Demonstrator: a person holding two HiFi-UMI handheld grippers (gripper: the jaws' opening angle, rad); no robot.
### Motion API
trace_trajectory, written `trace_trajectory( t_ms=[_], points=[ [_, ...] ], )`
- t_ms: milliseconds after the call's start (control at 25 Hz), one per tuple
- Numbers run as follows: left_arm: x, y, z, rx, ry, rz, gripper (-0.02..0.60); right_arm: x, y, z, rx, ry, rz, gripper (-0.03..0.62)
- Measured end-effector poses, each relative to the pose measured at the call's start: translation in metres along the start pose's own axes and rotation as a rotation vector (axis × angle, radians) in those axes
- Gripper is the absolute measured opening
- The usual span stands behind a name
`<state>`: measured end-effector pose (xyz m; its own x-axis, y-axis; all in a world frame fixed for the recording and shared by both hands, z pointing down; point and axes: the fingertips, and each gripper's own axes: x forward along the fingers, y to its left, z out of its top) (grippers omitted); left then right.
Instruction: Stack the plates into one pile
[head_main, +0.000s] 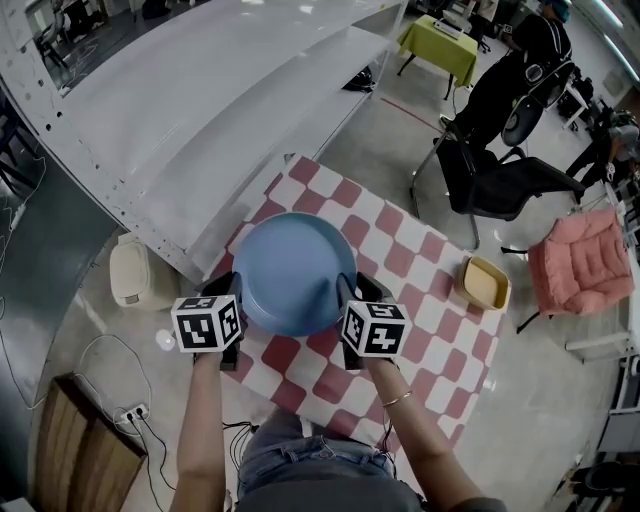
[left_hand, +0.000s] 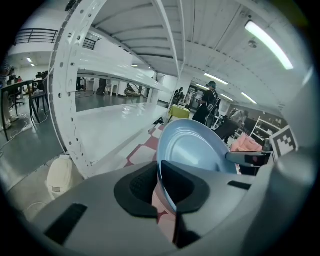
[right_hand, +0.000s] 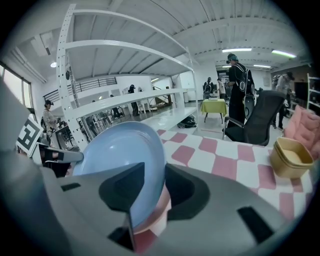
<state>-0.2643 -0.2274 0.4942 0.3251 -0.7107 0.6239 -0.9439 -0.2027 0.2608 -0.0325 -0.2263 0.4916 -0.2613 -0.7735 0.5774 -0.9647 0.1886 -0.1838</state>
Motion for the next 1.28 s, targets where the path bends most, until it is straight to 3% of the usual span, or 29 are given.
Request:
trace_trajectory(
  t_ms=[280,760,1280],
  points=[
    [0.018,-0.003,-0.015,0.004,0.045,-0.023,0.038,0.008,-0.012,-0.009,-0.035,0.028,-0.056,0.132],
    [0.035,0.001,-0.024,-0.014,0.042,-0.041,0.049,0.026,-0.02,-0.023,-0.058,0.067,-0.093,0.132],
    [0.043,0.004,-0.026,0.071,0.017,0.0,0.06,0.039,-0.022,-0.04,-0.095,0.106,-0.115,0.132]
  ],
)
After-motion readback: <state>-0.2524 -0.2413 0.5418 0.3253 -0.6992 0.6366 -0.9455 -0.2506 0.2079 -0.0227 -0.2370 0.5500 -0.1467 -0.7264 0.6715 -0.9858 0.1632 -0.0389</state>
